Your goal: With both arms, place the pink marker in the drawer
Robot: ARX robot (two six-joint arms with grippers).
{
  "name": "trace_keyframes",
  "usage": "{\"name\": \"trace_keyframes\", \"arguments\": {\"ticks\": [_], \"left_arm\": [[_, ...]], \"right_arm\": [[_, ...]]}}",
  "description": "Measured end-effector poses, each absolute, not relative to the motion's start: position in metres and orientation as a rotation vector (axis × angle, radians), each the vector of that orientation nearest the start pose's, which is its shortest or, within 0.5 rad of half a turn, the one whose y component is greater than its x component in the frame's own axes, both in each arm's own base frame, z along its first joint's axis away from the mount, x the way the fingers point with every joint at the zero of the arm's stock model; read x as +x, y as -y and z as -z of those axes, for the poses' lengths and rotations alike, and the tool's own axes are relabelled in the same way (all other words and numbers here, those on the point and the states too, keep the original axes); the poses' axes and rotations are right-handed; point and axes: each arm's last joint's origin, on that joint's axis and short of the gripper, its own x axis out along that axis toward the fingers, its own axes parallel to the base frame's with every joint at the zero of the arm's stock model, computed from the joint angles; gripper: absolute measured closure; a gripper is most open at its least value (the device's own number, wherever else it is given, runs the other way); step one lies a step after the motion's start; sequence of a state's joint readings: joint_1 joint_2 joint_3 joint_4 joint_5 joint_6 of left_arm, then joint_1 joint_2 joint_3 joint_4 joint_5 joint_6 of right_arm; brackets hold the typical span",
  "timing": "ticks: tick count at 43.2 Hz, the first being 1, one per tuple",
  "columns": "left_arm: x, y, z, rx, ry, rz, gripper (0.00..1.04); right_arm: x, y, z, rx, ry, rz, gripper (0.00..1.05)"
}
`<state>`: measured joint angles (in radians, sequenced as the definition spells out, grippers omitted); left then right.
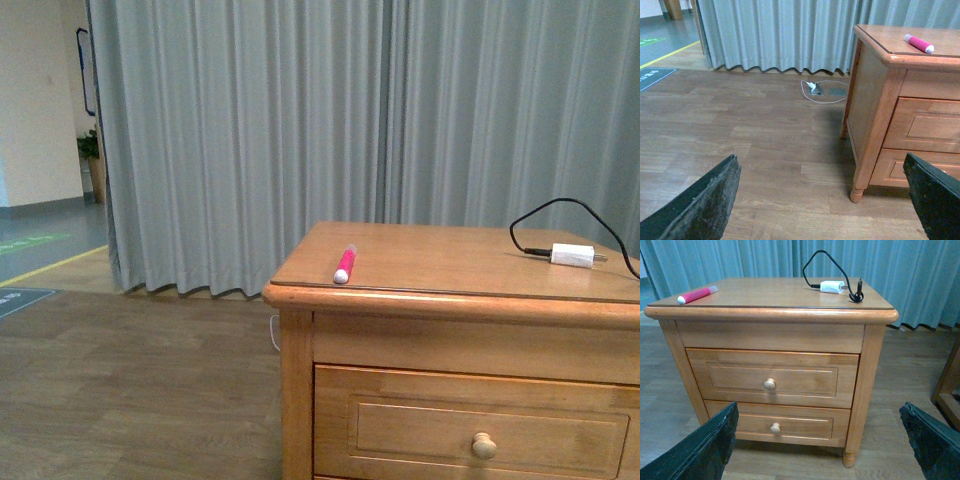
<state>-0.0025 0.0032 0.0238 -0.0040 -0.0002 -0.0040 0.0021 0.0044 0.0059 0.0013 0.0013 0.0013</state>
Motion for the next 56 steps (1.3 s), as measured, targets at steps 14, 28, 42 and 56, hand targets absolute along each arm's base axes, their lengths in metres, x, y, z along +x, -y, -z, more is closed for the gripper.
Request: {"name": "trace_keyframes", "arguments": {"ticks": [14, 28, 42, 56], "left_arm": [[0.096, 0.0, -0.171, -0.004, 0.017, 0.002, 0.06], [0.096, 0.0, -0.171, -0.004, 0.017, 0.002, 0.06], [0.096, 0.0, -0.171, -0.004, 0.017, 0.002, 0.06], [0.096, 0.0, -0.171, -0.004, 0.017, 0.003, 0.06]], "right_arm": [[0.098, 0.0, -0.165, 0.001, 0.003, 0.0, 0.08], [0.098, 0.0, -0.165, 0.001, 0.003, -0.001, 0.08], [0.117, -0.004, -0.161, 0.035, -0.422, 0.014, 0.08], [0.198, -0.026, -0.158, -0.002, -0.431, -0.034, 0.08]]}}
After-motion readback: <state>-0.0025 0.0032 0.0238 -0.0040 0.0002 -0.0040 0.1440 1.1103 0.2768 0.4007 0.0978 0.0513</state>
